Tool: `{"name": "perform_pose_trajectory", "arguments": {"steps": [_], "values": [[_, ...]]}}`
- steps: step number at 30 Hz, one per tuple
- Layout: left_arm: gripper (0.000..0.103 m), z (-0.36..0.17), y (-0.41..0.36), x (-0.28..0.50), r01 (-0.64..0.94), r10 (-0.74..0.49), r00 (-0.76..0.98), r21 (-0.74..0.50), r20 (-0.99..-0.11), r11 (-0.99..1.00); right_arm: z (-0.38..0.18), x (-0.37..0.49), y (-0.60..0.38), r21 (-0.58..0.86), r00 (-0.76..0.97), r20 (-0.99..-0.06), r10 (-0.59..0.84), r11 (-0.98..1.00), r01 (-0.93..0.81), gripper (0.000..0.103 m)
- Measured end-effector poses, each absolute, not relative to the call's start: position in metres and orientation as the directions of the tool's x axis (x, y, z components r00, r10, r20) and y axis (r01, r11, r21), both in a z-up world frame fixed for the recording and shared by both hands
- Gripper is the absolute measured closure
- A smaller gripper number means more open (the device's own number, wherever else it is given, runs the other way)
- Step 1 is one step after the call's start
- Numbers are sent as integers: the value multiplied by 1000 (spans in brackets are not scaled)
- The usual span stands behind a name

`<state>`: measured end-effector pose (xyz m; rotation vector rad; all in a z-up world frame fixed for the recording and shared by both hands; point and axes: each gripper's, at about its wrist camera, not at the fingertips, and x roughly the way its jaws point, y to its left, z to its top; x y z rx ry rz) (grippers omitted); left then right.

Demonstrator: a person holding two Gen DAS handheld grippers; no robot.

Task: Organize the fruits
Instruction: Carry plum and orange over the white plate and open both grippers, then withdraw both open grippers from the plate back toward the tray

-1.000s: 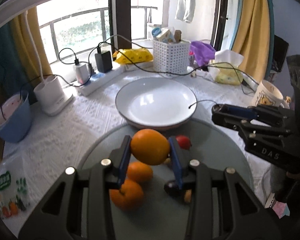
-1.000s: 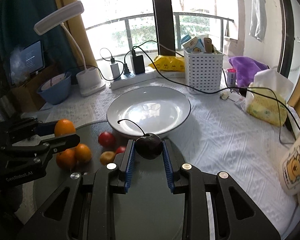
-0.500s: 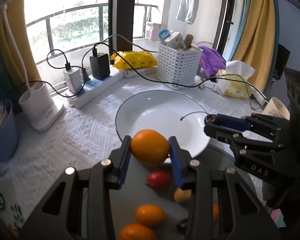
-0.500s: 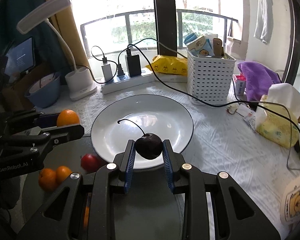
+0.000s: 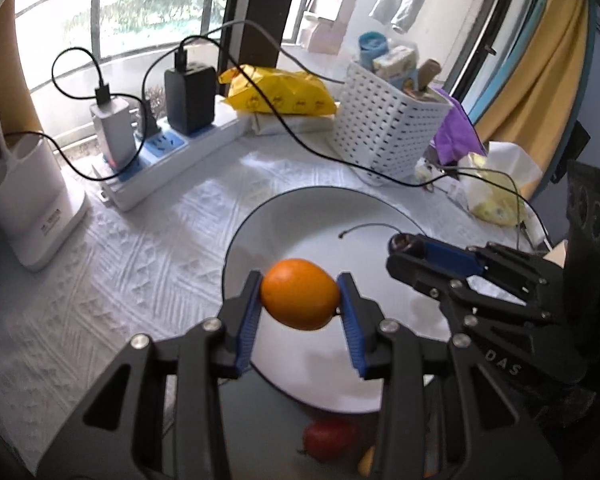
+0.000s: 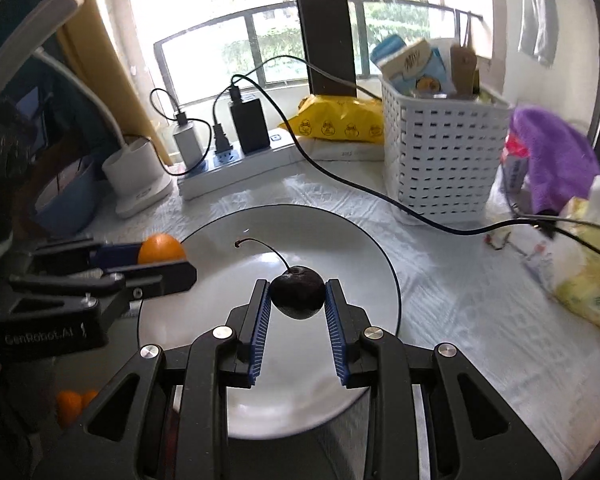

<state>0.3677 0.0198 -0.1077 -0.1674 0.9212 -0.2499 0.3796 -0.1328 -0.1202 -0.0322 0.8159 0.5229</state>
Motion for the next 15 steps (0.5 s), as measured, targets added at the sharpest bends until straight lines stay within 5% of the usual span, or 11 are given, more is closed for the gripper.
{"name": "perform_pose_trajectory", "arguments": {"steps": [5,9,15], "values": [[64,-111,22,377,133,-290,570,-262,-769,956,-121,391,-132,183,565,-698,440,873,-453,73],[61,-108,25,379,128,-301,576,-279,-760,952,-122,393,-135,196,569,-695,439,878,-437,52],[58,-98,31,367,123,-283,602,-264,-746,957,-116,386,-138,192,588,-685,431,885,-424,52]]}}
